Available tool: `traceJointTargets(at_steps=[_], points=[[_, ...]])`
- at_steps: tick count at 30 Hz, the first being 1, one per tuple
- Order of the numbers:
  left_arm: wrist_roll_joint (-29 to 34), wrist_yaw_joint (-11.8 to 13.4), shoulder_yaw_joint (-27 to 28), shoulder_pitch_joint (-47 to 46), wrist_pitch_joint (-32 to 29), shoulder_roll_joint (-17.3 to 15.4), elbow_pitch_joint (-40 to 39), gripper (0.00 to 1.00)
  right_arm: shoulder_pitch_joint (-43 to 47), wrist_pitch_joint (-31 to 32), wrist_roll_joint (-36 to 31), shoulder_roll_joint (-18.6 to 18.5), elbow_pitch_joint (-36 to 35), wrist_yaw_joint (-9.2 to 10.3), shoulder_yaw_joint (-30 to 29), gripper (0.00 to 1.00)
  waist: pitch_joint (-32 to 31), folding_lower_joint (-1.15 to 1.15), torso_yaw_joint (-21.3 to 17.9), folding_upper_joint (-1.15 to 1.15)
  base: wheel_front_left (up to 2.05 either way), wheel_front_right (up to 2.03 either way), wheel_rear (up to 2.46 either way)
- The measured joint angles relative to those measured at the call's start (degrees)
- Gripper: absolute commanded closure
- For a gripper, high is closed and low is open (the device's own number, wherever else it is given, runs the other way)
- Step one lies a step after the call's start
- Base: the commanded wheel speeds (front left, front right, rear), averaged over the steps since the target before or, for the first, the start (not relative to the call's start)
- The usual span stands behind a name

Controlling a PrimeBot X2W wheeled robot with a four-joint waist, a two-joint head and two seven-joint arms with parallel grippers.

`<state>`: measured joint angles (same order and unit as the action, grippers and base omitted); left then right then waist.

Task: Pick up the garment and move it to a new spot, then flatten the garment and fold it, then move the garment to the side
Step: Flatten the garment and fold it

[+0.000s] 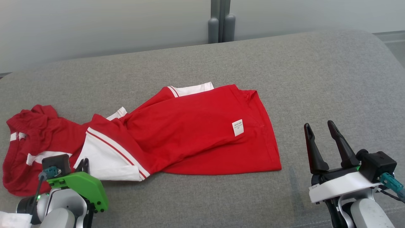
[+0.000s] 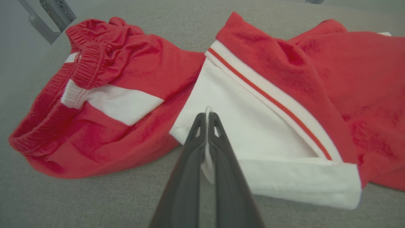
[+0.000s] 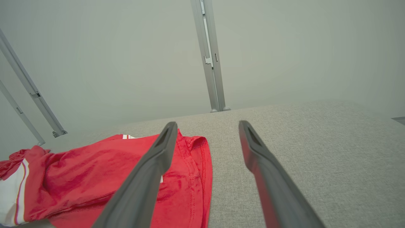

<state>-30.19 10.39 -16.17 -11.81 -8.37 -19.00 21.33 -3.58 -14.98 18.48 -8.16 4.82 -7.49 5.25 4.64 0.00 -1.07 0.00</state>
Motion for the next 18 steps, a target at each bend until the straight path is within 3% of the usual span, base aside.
traceJointTargets(at_steps=[4,5,6,7,18], points=[[-0.23,1.86,0.57,2.92,-1.21,-0.53,-3.58,1.0,-0.16,0.0,0.0,0.09,0.0,0.0,-0.01,0.0,0.6,0.0,0.26,0.0,0.0,0.0,0.0],[-0.26,2.3,0.69,3.46,-1.23,-0.62,-4.19,0.88,-0.21,0.0,0.0,0.1,0.01,0.0,0.0,0.0,0.69,0.0,0.3,0.0,0.0,0.0,0.0],[-0.34,2.79,0.93,3.8,-1.41,-0.67,-4.61,0.71,-0.25,0.0,0.0,0.11,0.01,0.0,0.02,0.0,0.75,0.0,0.34,0.0,0.0,0.0,0.0],[-0.55,3.1,1.07,4.05,-1.66,-0.71,-4.97,0.0,-0.25,0.0,0.0,0.11,0.01,0.0,0.02,0.0,0.78,0.0,0.4,0.0,0.0,0.0,0.0],[-0.92,3.56,0.97,6.0,0.2,-0.49,-9.78,0.0,-0.24,0.0,0.09,0.09,0.3,0.0,-0.02,0.0,0.23,0.0,0.63,0.0,0.0,0.0,0.0]])
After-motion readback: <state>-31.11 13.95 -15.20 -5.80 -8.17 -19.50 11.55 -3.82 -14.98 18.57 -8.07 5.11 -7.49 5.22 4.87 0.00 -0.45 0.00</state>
